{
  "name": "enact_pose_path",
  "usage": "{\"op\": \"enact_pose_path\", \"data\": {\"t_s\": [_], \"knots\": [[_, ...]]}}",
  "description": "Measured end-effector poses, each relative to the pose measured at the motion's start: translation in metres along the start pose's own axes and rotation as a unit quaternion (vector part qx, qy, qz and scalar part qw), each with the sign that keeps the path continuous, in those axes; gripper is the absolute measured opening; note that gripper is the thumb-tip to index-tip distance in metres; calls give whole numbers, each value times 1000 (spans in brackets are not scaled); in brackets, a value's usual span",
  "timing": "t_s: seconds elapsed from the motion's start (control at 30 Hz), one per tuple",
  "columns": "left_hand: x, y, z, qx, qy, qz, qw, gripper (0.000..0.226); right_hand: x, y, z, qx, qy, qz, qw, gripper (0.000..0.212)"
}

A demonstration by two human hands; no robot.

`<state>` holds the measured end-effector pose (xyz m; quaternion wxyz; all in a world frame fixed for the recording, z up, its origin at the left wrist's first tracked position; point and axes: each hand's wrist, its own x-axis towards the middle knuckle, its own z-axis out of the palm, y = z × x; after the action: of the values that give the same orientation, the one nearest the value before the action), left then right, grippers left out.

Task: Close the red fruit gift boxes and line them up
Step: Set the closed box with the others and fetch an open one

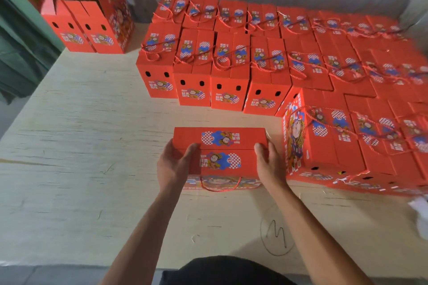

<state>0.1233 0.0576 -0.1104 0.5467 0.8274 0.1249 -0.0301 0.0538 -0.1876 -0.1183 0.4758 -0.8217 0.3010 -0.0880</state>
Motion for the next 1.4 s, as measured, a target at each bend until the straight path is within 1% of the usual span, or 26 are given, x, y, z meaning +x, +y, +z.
{"op": "enact_pose_path", "data": {"t_s": [0.1, 0.2, 0.3, 0.33, 0.37, 0.4, 0.43, 0.47, 0.5, 0.53, 0.57, 0.6, 0.63, 0.67, 0.77, 0.87, 0.93, 1.0, 1.07, 1.13, 1.17, 1.2, 1.27, 1.33, 1.37, 1.4], "knots": [[2, 1, -1, -4, 11, 13, 1000, 55, 0, -2, -1, -5, 3, -10, 1000, 40], [8, 2, -3, 8, 5, 21, 1000, 51, 0, -6, 0, -18, 24, -17, 999, 43], [24, 8, -6, 28, -15, 31, 999, 37, 4, -6, -3, 43, 16, -18, 999, 40], [29, 11, -8, 29, -22, 33, 999, 36, 10, -7, -5, 72, 1, -7, 997, 46], [33, 15, -9, 25, -31, 33, 999, 38, 17, -9, -6, 91, -9, 6, 996, 57], [35, 17, -9, 16, -38, 28, 999, 46, 23, -13, -6, 98, -19, 13, 995, 69], [37, 18, -7, 4, -36, 17, 999, 60, 28, -18, -6, 88, -30, 6, 996, 76], [38, 18, -5, -5, -22, 1, 1000, 79, 34, -22, -5, 58, -35, -19, 998, 75], [37, 17, -3, -18, 2, -28, 999, 99, 39, -24, -3, 15, -30, -51, 998, 68], [33, 16, -1, -39, 24, -77, 996, 113, 43, -26, -3, -24, -22, -80, 996, 59], [27, 14, 0, -78, 43, -131, 987, 119, 46, -27, -2, -47, -16, -98, 994, 52], [17, 10, 2, -125, 54, -181, 974, 116, 48, -27, -2, -58, -12, -107, 993, 48], [6, 5, 3, -172, 51, -219, 959, 106, 47, -27, -2, -64, -8, -110, 992, 46], [-7, 0, 4, -207, 33, -238, 948, 96, 46, -26, 0, -66, 0, -114, 991, 45], [-40, -3, 19, -235, -61, -212, 947, 59, 40, -31, 6, -74, 35, -117, 990, 41], [-51, 7, 38, -199, -77, -156, 964, 36, 28, -35, 7, -103, 87, -101, 986, 41], [-49, 16, 47, -171, -70, -128, 974, 28, 13, -33, 3, -119, 131, -84, 981, 43], [-41, 24, 51, -162, -78, -103, 978, 24, -1, -26, -6, -147, 166, -48, 974, 45], [-28, 31, 55, -168, -111, -84, 976, 22, -13, -17, -15, -165, 158, -2, 974, 51], [-16, 42, 60, -177, -154, -82, 969, 27, -17, -9, -19, -177, 106, 38, 978, 62], [-11, 47, 64, -172, -173, -84, 966, 33, -16, -8, -20, -159, 74, 61, 983, 66], [-7, 50, 68, -155, -183, -84, 967, 40, -14, -9, -19, -112, 41, 86, 989, 68], [-1, 53, 73, -86, -178, -87, 976, 54, -7, -13, -17, 27, -16, 140, 990, 64], [5, 49, 73, -28, -181, -99, 978, 63, -1, -16, -17, 155, -63, 211, 963, 56], [8, 47, 71, -15, -190, -107, 976, 64, 4, -14, -17, 203, -65, 231, 949, 55], [10, 46, 68, -10, -201, -109, 973, 64, 9, -11, -17, 237, -62, 235, 941, 48]]}}
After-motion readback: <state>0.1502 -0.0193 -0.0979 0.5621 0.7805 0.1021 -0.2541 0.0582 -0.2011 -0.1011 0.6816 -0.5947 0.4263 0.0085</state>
